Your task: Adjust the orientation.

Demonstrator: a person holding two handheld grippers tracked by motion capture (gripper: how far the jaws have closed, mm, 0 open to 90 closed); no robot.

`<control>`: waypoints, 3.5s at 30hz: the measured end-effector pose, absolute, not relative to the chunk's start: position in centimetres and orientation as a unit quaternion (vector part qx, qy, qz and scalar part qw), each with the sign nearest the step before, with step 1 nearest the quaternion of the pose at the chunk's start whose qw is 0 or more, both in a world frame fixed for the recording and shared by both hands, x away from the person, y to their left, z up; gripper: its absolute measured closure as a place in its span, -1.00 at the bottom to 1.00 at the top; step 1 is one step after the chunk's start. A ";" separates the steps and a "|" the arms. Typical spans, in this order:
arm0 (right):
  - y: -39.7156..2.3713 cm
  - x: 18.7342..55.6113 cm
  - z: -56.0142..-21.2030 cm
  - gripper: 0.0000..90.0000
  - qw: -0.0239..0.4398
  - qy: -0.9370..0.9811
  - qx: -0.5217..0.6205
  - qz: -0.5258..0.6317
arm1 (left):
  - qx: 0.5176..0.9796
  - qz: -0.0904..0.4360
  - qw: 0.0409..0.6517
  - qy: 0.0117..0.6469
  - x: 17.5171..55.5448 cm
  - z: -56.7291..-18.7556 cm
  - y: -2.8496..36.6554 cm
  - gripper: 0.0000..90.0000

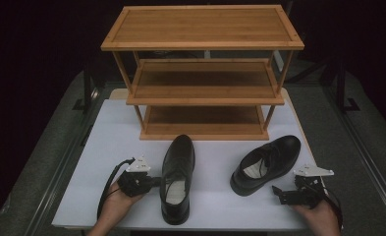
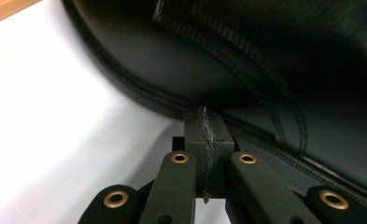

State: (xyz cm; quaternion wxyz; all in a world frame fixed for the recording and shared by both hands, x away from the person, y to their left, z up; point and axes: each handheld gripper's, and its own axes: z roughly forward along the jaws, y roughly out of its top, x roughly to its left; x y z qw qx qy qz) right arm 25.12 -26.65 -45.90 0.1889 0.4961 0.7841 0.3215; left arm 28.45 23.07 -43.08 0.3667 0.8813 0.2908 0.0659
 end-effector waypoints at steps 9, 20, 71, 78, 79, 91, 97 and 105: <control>-26.6 25.1 -45.9 -0.97 0.188 0.783 0.497 0.322 | 0.887 0.073 0.358 0.283 28.6 -43.3 23.0 0.88; -26.6 25.1 -45.9 -0.97 0.189 0.784 0.496 0.322 | 0.875 0.111 0.351 0.314 28.6 -42.6 26.8 -0.17; -29.9 28.6 -40.0 0.64 0.214 0.752 0.516 0.350 | 0.860 0.147 0.339 0.352 27.7 -45.1 34.0 -1.00; -30.7 31.6 -39.7 0.99 0.215 0.757 0.511 0.346 | 0.860 0.147 0.340 0.352 27.7 -45.1 34.0 -1.00; -30.9 32.1 -39.7 0.99 0.213 0.758 0.510 0.346 | 0.860 0.147 0.340 0.352 27.7 -45.1 34.0 -1.00; -33.0 36.3 -39.7 1.00 0.230 0.747 0.531 0.327 | 0.860 0.145 0.339 0.352 27.7 -45.1 34.0 -1.00; -33.8 38.1 -41.2 1.00 0.222 0.740 0.547 0.321 | 0.860 0.144 0.339 0.352 27.7 -45.1 34.0 -1.00; -34.3 38.9 -43.0 1.00 0.210 0.740 0.560 0.308 | 0.860 0.144 0.339 0.353 27.7 -45.1 34.0 -1.00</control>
